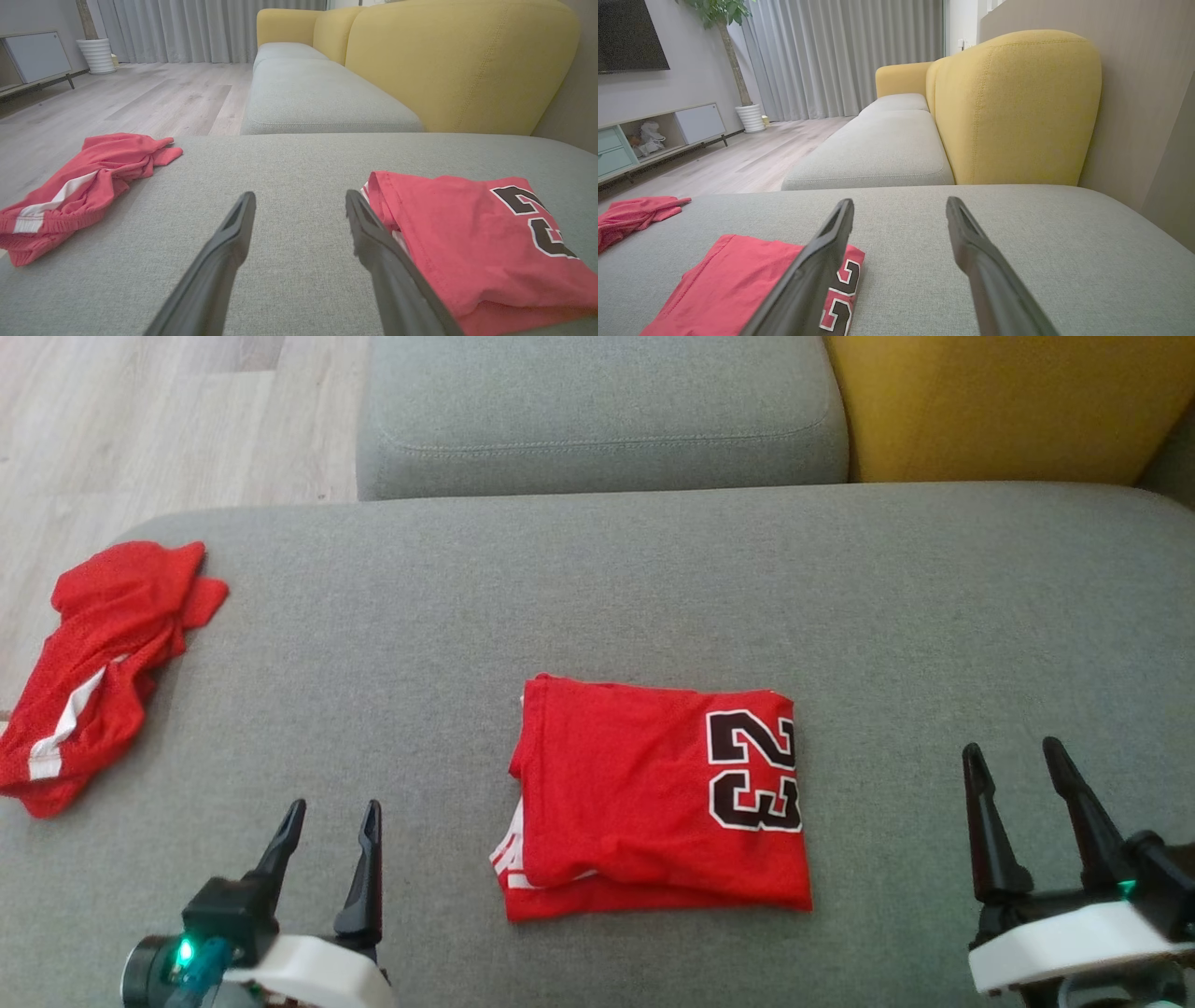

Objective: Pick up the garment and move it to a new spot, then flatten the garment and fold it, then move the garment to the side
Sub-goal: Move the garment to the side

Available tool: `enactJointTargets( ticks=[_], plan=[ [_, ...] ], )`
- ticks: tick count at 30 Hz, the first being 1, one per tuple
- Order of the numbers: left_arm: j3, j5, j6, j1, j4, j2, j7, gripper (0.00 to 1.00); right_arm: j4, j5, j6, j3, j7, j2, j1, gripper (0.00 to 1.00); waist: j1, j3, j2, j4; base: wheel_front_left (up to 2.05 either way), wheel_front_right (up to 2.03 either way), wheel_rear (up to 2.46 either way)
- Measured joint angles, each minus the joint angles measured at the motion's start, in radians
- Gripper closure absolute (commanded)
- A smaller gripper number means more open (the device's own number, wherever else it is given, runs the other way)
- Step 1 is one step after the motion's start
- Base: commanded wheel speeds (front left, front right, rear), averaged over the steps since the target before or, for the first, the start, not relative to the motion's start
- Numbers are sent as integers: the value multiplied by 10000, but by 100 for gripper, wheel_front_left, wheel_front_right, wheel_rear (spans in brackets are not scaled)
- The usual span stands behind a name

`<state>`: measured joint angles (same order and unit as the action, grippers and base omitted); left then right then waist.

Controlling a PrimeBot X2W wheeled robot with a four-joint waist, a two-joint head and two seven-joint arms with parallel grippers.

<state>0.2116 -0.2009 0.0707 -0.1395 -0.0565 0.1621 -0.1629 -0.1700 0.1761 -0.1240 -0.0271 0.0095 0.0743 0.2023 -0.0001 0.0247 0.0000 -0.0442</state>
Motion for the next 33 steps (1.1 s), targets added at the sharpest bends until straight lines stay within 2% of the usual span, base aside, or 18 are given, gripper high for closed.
enactJointTargets(
  ticks=[23,28,33],
  plan=[
    [86,-90,186,18,104,67,-75,0,96,-13,0,-13,84,-125,15,0,0,-118,0,90,0,0,0],
    [236,-100,186,302,190,59,-134,0,842,10,0,21,186,-75,-90,0,0,-448,0,-67,0,0,0],
    [322,-96,261,1096,224,-58,-330,0,2619,215,0,504,171,104,-1142,0,1,-1015,0,-333,0,0,0]
  ],
)
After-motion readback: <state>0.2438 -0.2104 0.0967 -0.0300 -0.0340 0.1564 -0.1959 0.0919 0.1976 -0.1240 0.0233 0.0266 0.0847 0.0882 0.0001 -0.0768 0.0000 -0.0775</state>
